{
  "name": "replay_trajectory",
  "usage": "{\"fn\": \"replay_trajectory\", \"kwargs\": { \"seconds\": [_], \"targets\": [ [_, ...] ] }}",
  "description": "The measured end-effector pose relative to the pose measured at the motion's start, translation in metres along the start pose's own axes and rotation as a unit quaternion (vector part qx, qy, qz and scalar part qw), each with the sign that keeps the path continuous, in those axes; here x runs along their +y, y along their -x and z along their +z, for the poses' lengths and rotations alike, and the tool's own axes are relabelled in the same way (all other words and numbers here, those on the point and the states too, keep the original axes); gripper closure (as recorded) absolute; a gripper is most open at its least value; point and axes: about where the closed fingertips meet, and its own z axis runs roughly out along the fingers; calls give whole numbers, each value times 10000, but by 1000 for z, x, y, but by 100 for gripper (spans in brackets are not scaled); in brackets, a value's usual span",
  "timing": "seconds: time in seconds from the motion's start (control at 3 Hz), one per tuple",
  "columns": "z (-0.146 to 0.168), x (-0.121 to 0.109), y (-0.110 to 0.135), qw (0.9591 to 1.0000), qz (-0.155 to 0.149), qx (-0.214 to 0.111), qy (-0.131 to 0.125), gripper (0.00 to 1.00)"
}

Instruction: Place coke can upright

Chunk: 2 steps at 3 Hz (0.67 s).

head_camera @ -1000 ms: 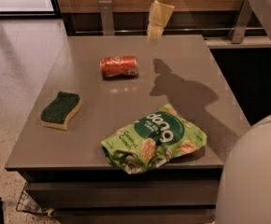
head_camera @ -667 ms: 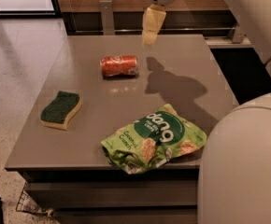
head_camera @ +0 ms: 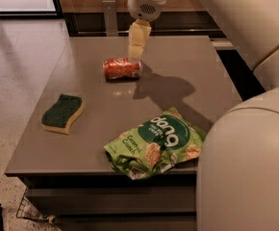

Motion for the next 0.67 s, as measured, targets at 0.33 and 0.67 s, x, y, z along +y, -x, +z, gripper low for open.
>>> {"fn": "replay_trajectory", "kwargs": {
  "seconds": [0.33, 0.67],
  "targets": [
    [22, 2, 22, 9999, -94, -78, 36, 0],
    [47, 2, 29, 9999, -117, -87, 56, 0]
  ]
}}
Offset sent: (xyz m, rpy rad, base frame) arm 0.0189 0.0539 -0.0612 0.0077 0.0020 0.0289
